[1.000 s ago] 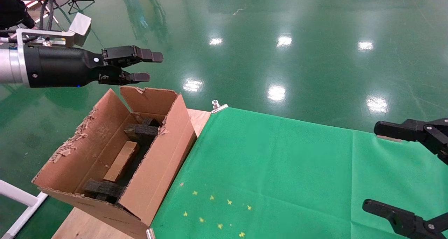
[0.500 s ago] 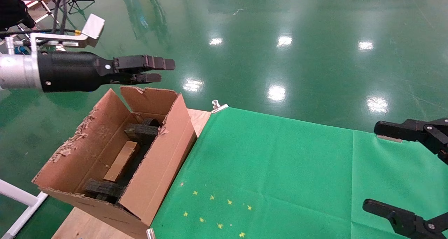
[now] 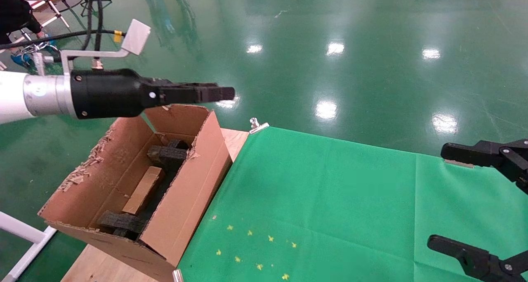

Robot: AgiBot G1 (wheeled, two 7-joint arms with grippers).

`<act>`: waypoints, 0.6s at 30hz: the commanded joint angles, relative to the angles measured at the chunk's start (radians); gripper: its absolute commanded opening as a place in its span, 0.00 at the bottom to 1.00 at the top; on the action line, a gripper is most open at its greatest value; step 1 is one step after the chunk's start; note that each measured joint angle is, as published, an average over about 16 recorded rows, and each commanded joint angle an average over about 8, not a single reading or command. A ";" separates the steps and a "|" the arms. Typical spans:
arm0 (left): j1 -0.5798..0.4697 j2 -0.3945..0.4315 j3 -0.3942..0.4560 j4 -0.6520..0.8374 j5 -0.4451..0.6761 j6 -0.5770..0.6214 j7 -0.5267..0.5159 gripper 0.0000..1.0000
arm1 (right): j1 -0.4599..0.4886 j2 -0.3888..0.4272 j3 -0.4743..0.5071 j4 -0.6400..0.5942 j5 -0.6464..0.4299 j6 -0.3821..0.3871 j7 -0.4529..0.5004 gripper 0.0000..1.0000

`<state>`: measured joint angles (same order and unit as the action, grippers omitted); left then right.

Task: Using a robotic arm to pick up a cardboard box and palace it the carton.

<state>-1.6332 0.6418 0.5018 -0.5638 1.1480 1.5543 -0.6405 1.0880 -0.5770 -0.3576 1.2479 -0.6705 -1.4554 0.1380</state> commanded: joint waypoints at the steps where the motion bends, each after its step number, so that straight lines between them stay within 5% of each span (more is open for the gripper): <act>1: 0.030 -0.002 -0.012 -0.038 -0.022 -0.003 0.024 1.00 | 0.000 0.000 0.000 0.000 0.000 0.000 0.000 1.00; 18: 0.304 -0.017 -0.121 -0.392 -0.227 -0.032 0.246 1.00 | 0.000 0.000 0.000 0.000 0.000 0.000 0.000 1.00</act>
<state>-1.3292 0.6252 0.3809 -0.9557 0.9209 1.5224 -0.3941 1.0880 -0.5770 -0.3577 1.2479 -0.6705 -1.4553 0.1379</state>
